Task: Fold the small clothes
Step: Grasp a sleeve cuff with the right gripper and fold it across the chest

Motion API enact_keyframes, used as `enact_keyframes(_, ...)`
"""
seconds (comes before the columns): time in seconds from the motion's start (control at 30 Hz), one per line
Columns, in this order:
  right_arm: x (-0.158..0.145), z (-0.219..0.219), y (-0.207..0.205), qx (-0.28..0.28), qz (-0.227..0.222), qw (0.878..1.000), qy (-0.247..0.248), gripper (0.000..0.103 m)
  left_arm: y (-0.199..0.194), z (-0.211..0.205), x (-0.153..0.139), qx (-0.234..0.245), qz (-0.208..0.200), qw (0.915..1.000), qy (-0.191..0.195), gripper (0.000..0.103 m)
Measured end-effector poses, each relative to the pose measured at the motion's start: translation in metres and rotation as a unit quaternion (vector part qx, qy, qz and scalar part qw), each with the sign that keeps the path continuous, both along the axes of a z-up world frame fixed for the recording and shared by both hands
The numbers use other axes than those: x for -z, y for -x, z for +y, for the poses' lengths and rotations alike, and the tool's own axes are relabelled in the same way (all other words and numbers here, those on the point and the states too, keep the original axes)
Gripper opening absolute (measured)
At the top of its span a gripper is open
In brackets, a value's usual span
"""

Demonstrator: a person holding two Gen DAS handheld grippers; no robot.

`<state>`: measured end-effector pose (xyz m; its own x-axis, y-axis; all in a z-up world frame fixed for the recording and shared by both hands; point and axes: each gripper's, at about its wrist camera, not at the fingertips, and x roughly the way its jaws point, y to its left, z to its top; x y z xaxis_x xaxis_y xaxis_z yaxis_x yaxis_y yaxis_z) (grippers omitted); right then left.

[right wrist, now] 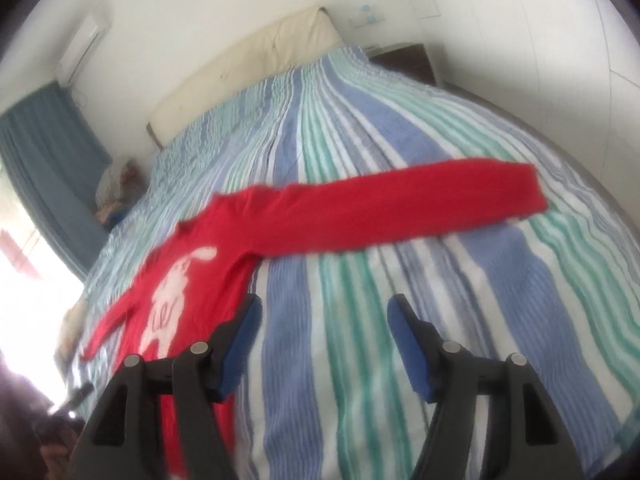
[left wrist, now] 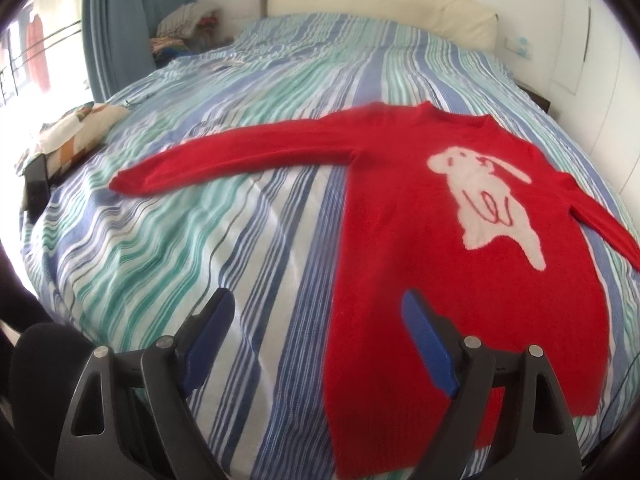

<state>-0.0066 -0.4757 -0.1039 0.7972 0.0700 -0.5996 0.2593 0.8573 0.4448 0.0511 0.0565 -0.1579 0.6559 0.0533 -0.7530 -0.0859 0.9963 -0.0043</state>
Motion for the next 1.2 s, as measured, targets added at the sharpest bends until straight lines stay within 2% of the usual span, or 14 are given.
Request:
enact_keyframes(0.07, -0.001, -0.053, -0.011, 0.048, -0.017, 0.996, -0.067, 0.068, -0.001, -0.001, 0.000, -0.001, 0.000, 1.0000, -0.003, 0.087)
enact_keyframes(0.13, 0.016, -0.098, -0.023, 0.088, -0.012, 0.986, -0.140, 0.068, -0.001, -0.003, 0.001, 0.000, 0.001, 1.0000, -0.007, 0.087)
enact_keyframes(0.23, 0.058, -0.139, -0.032, 0.142, 0.014, 0.962, -0.232, 0.068, -0.002, -0.003, 0.003, -0.001, 0.005, 0.9999, -0.014, 0.087)
enact_keyframes(0.3, 0.078, -0.154, -0.031, 0.174, 0.017, 0.947, -0.269, 0.065, -0.003, -0.003, 0.005, -0.003, 0.009, 0.9998, -0.016, 0.087)
enact_keyframes(0.5, 0.085, -0.182, -0.044, 0.210, -0.018, 0.940, -0.269, 0.057, -0.006, -0.004, 0.010, -0.006, 0.019, 0.9996, -0.019, 0.087)
enact_keyframes(0.6, 0.088, -0.184, -0.055, 0.222, 0.001, 0.943, -0.250, 0.034, -0.006, -0.006, 0.011, -0.004, 0.020, 0.9995, -0.022, 0.087)
enact_keyframes(0.67, 0.090, -0.185, -0.061, 0.224, 0.029, 0.947, -0.230, 0.004, -0.005, -0.007, 0.010, -0.002, 0.018, 0.9996, -0.024, 0.087)
enact_keyframes(0.7, 0.088, -0.187, -0.062, 0.223, 0.034, 0.948, -0.225, 0.004, -0.005, -0.007, 0.010, -0.002, 0.016, 0.9996, -0.023, 0.087)
enact_keyframes(0.77, 0.069, -0.182, -0.063, 0.222, 0.030, 0.955, -0.196, 0.004, -0.004, -0.005, 0.009, -0.003, 0.013, 0.9998, -0.017, 0.087)
enact_keyframes(0.83, 0.035, -0.172, -0.068, 0.197, 0.010, 0.967, -0.160, 0.004, -0.004, -0.004, 0.009, -0.002, 0.013, 0.9999, -0.009, 0.087)
enact_keyframes(0.93, -0.034, -0.135, -0.093, 0.122, -0.034, 0.986, -0.107, 0.004, -0.006, -0.004, 0.008, 0.001, 0.012, 0.9999, 0.005, 0.087)
enact_keyframes(1.0, -0.082, -0.092, -0.117, 0.052, -0.062, 0.994, -0.076, 0.004, -0.007, -0.004, 0.005, 0.003, 0.006, 0.9999, 0.010, 0.087)
enact_keyframes(1.1, -0.138, -0.004, -0.158, -0.065, -0.083, 0.994, -0.039, 0.004, -0.005, -0.002, 0.000, 0.002, -0.007, 0.9999, 0.012, 0.087)
enact_keyframes(1.2, -0.159, 0.092, -0.199, -0.166, -0.087, 0.982, -0.029, 0.004, -0.002, 0.003, -0.004, -0.003, -0.015, 0.9998, 0.011, 0.087)
